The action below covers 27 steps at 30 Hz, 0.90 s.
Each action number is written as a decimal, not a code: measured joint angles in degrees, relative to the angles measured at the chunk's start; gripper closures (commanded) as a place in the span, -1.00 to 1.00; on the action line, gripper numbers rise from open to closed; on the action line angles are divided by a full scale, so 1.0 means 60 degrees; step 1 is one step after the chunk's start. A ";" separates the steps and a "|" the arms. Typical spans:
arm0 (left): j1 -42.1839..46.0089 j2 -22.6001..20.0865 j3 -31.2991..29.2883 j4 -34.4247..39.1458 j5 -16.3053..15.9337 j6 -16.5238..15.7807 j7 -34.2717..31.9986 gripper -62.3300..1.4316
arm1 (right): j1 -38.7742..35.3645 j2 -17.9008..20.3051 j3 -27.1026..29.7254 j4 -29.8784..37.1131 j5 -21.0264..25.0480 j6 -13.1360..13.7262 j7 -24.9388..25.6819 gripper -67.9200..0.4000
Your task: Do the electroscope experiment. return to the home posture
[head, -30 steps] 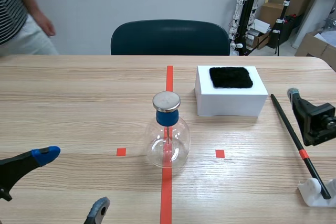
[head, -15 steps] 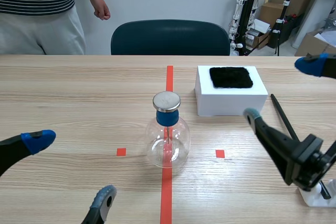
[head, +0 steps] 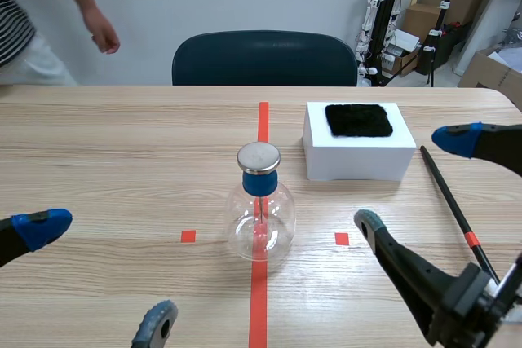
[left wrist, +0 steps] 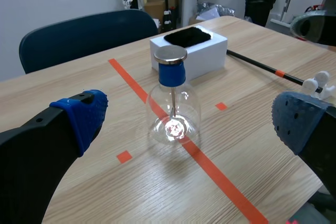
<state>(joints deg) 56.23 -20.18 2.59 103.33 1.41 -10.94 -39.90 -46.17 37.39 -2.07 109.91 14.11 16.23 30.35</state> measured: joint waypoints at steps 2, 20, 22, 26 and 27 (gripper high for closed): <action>-0.0004 0.0000 0.0000 0.0000 0.0000 0.0000 -0.0022 -1.00 | -0.0215 -0.0106 0.0029 -0.0004 0.0011 -0.0106 0.0138 -0.89; -0.0025 0.0000 0.0000 0.0044 -0.0004 0.0481 -0.0033 -1.00 | -0.0991 -0.0656 0.0448 -0.0160 0.0011 -0.0346 0.0342 -0.89; -0.0040 -0.0004 0.0000 0.0171 0.0000 0.0470 -0.0033 -1.00 | -0.0991 -0.0747 0.0543 -0.0160 0.0007 -0.0342 0.0452 -0.89; -0.0062 -0.0350 0.0000 0.0368 -0.0004 0.0470 -0.0044 -1.00 | -0.0991 -0.0914 0.0630 -0.0160 0.0011 -0.0346 0.0437 -0.89; -0.0066 -0.0506 0.0000 0.0368 0.0000 0.0466 -0.0047 -1.00 | -0.0991 -0.0914 0.0630 -0.0160 0.0007 -0.0346 0.0437 -0.89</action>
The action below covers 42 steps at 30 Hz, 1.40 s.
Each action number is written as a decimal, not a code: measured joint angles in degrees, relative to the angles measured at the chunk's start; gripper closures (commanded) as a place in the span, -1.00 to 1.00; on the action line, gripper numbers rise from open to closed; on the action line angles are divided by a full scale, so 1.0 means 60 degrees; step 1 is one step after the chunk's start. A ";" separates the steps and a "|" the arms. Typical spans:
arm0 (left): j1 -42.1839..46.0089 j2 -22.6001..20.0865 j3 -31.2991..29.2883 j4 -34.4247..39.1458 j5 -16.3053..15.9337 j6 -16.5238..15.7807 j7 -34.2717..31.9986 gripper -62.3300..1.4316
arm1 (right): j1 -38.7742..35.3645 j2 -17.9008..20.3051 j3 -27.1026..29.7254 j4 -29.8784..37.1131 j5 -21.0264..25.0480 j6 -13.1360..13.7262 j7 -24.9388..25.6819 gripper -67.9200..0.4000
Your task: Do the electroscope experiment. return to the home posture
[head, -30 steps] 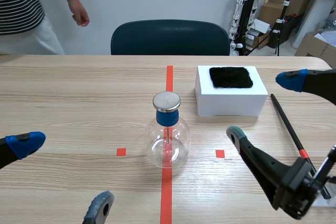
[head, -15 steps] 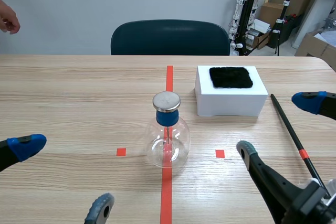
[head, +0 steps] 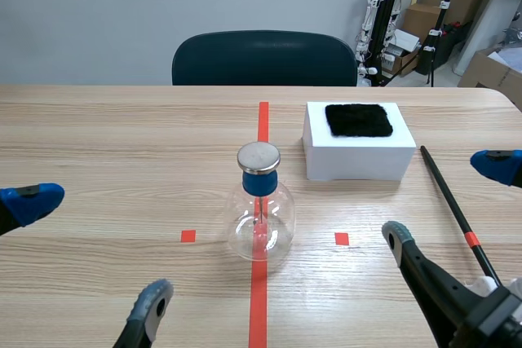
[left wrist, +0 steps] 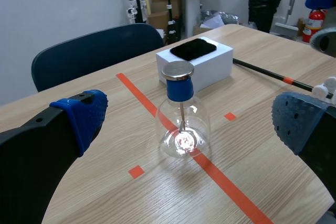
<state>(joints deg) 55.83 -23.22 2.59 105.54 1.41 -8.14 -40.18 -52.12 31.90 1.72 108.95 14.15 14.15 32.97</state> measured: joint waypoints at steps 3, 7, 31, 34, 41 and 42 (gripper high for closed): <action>-0.0076 -0.0441 0.0000 0.0000 0.0000 0.0004 0.0015 -1.00 | 0.0000 0.0000 0.0000 0.0000 0.0000 0.0000 0.0000 -0.89; -0.0102 -0.0772 -0.0135 0.0000 -0.0033 0.0000 0.0018 -1.00 | 0.0000 0.0000 0.0000 0.0000 0.0004 0.0000 -0.0007 -0.89; -0.0102 -0.0809 -0.0579 0.0000 -0.0601 0.0000 0.0015 -1.00 | 0.0000 0.0000 0.0000 0.0000 0.0004 0.0000 -0.0251 -0.89; -0.0102 -0.0809 -0.0579 0.0000 -0.0601 0.0000 0.0015 -1.00 | 0.0000 0.0000 0.0000 0.0000 0.0004 0.0000 -0.0339 -0.89; -0.0102 -0.0809 -0.0579 0.0000 -0.0601 0.0000 0.0015 -1.00 | 0.0000 0.0000 0.0000 0.0000 0.0004 0.0000 -0.0470 -0.89; -0.0102 -0.0809 -0.0579 0.0000 -0.0601 0.0000 0.0015 -1.00 | 0.0000 0.0000 0.0000 0.0000 0.0004 0.0000 -0.0470 -0.89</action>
